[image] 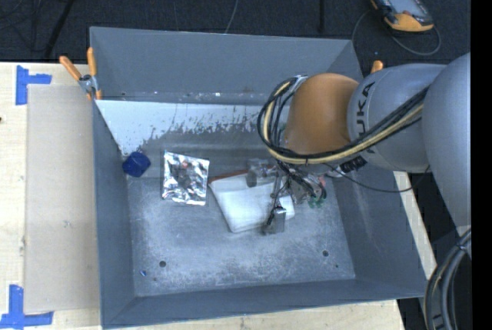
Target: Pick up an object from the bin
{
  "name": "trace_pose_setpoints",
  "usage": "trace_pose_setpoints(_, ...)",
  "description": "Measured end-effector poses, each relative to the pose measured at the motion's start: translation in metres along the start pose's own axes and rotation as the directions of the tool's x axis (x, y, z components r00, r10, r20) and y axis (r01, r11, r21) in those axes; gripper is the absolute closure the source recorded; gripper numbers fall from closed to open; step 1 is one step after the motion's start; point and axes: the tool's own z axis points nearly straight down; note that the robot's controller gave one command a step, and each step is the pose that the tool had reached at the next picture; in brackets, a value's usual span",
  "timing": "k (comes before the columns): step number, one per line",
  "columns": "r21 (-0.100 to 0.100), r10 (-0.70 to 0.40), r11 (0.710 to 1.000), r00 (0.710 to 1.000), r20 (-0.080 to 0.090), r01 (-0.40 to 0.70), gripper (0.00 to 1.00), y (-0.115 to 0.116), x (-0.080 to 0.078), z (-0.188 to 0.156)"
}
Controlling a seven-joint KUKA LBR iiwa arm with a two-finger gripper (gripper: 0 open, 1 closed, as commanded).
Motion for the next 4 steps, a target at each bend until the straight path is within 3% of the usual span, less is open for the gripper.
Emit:
trace_pose_setpoints(1,0.002,-0.137,0.991,0.991,0.009,0.137,0.0,0.027,0.023,-0.035)
trace_pose_setpoints(2,0.004,-0.265,0.964,0.964,0.01,0.265,0.0,0.019,0.021,-0.035)
trace_pose_setpoints(3,0.004,-0.336,0.942,0.942,0.013,0.336,0.0,0.015,0.018,-0.005)
trace_pose_setpoints(4,0.004,-0.332,0.943,0.943,0.015,0.332,0.0,0.015,0.017,-0.006)
